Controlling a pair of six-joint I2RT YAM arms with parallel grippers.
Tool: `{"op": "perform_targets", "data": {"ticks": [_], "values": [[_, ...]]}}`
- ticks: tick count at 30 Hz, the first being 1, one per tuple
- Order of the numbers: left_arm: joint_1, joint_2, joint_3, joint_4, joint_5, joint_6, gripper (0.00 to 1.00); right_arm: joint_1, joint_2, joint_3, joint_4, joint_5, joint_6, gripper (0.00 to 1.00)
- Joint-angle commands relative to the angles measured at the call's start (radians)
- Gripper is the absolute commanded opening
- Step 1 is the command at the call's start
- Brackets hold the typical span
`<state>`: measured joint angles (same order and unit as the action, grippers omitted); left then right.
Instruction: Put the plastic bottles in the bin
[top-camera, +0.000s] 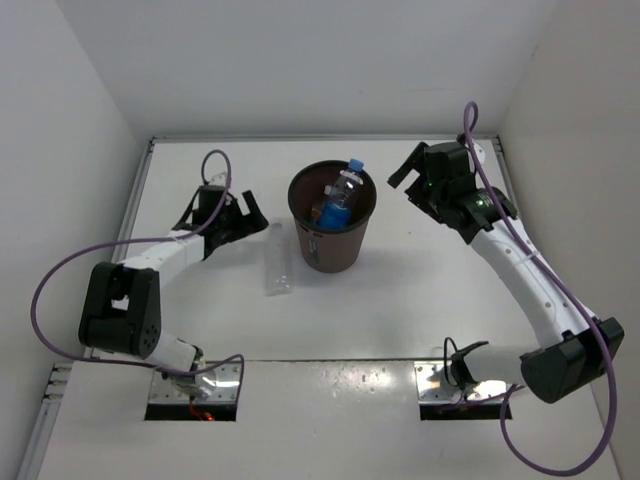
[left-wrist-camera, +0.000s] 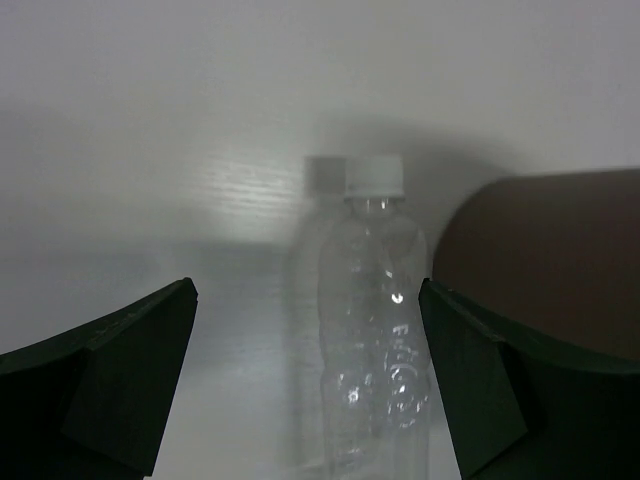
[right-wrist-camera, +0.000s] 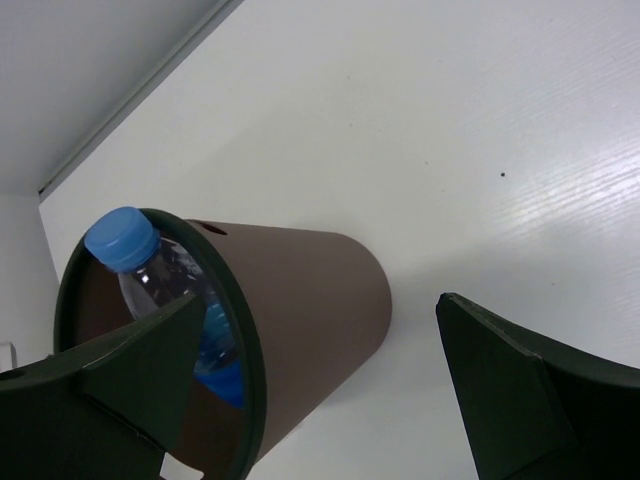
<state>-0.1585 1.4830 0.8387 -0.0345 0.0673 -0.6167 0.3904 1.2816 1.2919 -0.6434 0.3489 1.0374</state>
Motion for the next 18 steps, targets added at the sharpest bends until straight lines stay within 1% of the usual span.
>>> {"op": "perform_targets", "data": {"ticks": [1, 3, 5, 7, 9, 13, 15, 18], "values": [[-0.007, -0.081, -0.055, 0.128, 0.16, 0.098, 1.0, -0.01, -0.022, -0.019, 0.011, -0.022, 0.012, 1.0], [-0.007, -0.081, -0.102, 0.102, 0.16, 0.141, 1.0, -0.01, -0.022, -0.019, 0.011, -0.031, 0.012, 1.0], [-0.016, -0.09, -0.133, 0.102, 0.172, 0.15, 1.0, -0.019, -0.022, -0.019, 0.011, -0.031, 0.012, 1.0], [-0.039, -0.09, -0.179, 0.102, 0.19, 0.141, 1.0, -0.019, -0.022, -0.019, 0.011, -0.04, 0.012, 1.0], [-0.088, -0.099, -0.199, 0.113, 0.203, 0.141, 1.0, -0.028, -0.013, -0.019, 0.011, -0.05, 0.012, 1.0], [-0.16, -0.073, -0.199, 0.122, 0.203, 0.141, 1.0, -0.028, -0.013, -0.039, 0.022, -0.059, 0.012, 1.0], [-0.176, -0.061, -0.19, 0.122, 0.203, 0.13, 1.0, -0.038, -0.004, -0.039, 0.022, -0.068, 0.012, 1.0], [-0.19, -0.041, -0.19, 0.111, 0.154, 0.095, 1.0, -0.038, -0.004, -0.039, 0.022, -0.077, 0.021, 1.0]]}}
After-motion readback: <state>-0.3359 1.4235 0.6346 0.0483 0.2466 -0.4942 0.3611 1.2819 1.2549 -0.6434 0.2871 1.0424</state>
